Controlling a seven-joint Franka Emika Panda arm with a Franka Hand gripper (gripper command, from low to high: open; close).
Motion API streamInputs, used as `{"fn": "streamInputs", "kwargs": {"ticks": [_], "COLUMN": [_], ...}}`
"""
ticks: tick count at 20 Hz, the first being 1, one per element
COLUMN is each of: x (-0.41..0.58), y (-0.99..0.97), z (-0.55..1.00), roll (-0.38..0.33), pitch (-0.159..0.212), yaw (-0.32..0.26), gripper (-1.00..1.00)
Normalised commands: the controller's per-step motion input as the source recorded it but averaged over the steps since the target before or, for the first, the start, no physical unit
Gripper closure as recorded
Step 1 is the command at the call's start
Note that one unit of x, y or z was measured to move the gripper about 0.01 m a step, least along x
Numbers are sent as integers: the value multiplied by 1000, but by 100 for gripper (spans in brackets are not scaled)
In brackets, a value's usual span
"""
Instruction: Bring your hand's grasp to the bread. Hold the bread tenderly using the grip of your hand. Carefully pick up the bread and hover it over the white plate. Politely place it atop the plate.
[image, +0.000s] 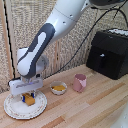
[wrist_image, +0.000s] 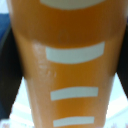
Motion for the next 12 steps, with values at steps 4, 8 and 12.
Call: {"fn": "streamInputs", "kwargs": {"ticks": [4, 8, 12], "x": [76, 46, 51], "y": [41, -14, -13], "z": [15, 386, 463], "roll": [-1, 2, 2], "pitch": [-13, 13, 46], "yaw": [0, -25, -25], "gripper": [-100, -100, -100]}}
